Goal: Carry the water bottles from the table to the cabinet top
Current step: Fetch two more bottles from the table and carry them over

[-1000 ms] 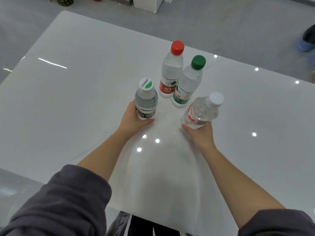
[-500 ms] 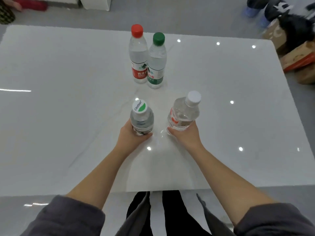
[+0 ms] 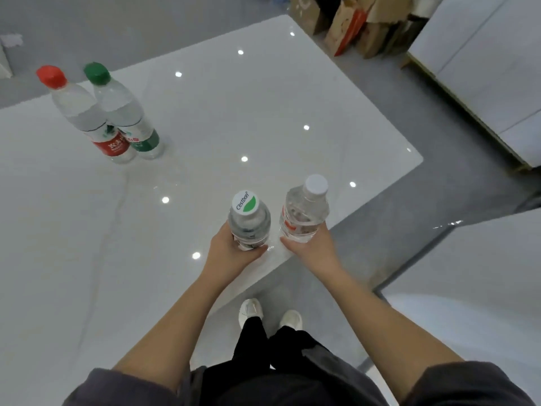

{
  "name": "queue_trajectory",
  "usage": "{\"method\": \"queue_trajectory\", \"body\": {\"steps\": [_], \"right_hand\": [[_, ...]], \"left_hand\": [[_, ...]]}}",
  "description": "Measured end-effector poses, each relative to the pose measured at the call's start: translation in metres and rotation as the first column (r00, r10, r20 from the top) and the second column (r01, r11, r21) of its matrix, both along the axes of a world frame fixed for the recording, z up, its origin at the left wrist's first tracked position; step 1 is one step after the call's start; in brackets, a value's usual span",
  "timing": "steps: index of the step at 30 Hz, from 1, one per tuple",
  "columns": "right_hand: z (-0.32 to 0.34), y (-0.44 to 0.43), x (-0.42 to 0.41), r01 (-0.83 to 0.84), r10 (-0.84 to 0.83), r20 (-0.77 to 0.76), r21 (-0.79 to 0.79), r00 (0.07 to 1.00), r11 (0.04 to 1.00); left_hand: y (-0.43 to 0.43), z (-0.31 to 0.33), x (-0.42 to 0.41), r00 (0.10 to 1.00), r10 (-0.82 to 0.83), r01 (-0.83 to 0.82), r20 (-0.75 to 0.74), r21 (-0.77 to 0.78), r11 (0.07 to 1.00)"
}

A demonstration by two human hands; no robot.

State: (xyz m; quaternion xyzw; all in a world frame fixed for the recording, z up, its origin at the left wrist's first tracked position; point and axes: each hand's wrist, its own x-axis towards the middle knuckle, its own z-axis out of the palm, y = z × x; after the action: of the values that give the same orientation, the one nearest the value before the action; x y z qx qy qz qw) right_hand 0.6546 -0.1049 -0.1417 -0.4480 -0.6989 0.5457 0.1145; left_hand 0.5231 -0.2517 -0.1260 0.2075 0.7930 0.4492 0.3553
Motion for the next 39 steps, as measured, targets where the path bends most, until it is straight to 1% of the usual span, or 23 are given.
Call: {"method": "queue_trajectory", "body": {"steps": [4, 7, 10, 14, 16, 20, 24, 30, 39], "right_hand": [[0.001, 0.011, 0.052, 0.164, -0.164, 0.028, 0.022, 0.986, 0.986], [0.007, 0.02, 0.102, 0.291, -0.294, 0.037, 0.059, 0.955, 0.955], [0.019, 0.023, 0.149, 0.422, -0.426, 0.037, 0.086, 0.904, 0.903], [0.044, 0.028, 0.197, 0.542, -0.542, -0.031, 0.121, 0.84, 0.832], [0.054, 0.032, 0.214, 0.579, -0.579, -0.047, 0.149, 0.814, 0.802], [0.066, 0.041, 0.23, 0.678, -0.678, -0.055, 0.146, 0.733, 0.721], [0.082, 0.058, 0.231, 0.746, -0.741, -0.105, 0.169, 0.663, 0.644], [0.108, 0.097, 0.226, 0.79, -0.771, -0.178, 0.175, 0.612, 0.587], [0.125, 0.17, 0.233, 0.804, -0.766, -0.243, 0.159, 0.595, 0.573]], "left_hand": [[0.033, 0.007, 0.036, 0.994, -0.105, 0.104, 0.018, 0.044, 0.994], [0.062, 0.012, 0.071, 0.977, -0.214, 0.213, 0.005, 0.085, 0.973], [0.087, 0.023, 0.108, 0.953, -0.302, 0.3, 0.0, 0.114, 0.947], [0.118, 0.04, 0.154, 0.922, -0.388, 0.382, -0.004, 0.176, 0.907], [0.131, 0.047, 0.17, 0.905, -0.425, 0.417, -0.009, 0.215, 0.883], [0.159, 0.065, 0.185, 0.859, -0.51, 0.501, -0.043, 0.277, 0.82], [0.196, 0.085, 0.183, 0.802, -0.588, 0.59, -0.105, 0.293, 0.753], [0.251, 0.117, 0.175, 0.761, -0.627, 0.642, -0.165, 0.326, 0.693], [0.326, 0.135, 0.183, 0.764, -0.611, 0.644, -0.207, 0.315, 0.697]]}}
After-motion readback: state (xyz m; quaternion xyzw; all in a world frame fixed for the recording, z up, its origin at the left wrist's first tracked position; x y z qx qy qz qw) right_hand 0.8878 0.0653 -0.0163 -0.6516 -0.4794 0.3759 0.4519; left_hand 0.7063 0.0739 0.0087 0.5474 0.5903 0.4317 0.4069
